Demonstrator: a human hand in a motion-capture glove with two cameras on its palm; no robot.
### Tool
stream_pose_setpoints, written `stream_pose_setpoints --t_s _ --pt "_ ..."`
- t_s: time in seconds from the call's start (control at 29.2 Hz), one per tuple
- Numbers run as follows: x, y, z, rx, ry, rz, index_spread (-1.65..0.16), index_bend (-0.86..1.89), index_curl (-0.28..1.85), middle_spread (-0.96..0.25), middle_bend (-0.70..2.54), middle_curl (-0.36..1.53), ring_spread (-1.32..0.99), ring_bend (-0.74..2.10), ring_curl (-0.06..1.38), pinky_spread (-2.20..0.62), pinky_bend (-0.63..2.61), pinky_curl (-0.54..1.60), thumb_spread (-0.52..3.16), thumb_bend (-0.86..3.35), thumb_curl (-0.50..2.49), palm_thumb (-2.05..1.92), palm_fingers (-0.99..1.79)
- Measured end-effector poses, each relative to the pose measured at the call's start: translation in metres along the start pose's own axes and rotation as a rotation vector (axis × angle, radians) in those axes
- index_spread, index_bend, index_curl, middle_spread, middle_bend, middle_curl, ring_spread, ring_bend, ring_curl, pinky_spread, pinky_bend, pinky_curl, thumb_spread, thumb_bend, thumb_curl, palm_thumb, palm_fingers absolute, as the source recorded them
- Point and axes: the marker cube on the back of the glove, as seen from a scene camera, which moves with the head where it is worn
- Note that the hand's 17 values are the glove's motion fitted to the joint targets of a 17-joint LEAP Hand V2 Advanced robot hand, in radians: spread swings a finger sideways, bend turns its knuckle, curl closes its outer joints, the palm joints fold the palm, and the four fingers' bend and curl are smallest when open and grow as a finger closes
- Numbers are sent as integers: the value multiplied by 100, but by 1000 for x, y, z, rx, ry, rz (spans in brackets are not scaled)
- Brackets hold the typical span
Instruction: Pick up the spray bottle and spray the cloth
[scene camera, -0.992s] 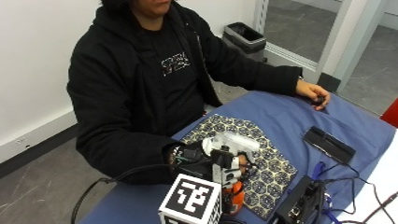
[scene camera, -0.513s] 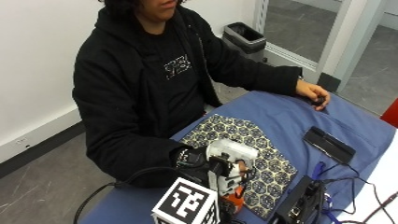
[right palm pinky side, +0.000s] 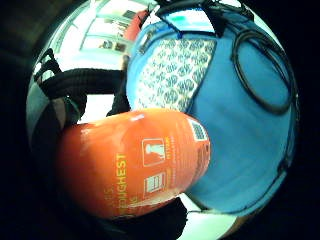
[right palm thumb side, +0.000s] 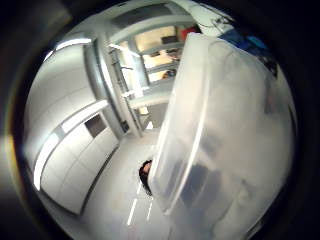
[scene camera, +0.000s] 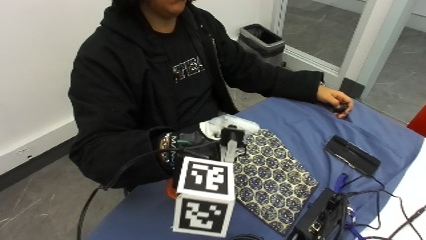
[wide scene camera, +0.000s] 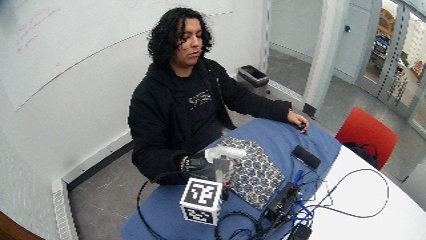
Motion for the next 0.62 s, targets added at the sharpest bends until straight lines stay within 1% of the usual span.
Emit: stream_pose_setpoints --t_s 0.14,0.31,0.48,0.62 --pt "-13 7 12 -177 164 165 -24 35 56 -17 70 60 -22 71 51 -24 43 43 77 -1 64 103 132" --pt "-17 11 26 -313 375 395 -24 36 57 -17 70 61 -22 67 50 -22 42 43 78 -1 66 104 128" --pt "-5 10 49 -508 549 601 -24 36 58 -17 70 61 -22 67 50 -19 40 43 81 -1 68 104 128" --pt "14 4 71 -662 617 744 -24 36 59 -18 70 61 -21 62 49 -18 39 42 84 -1 69 104 126"
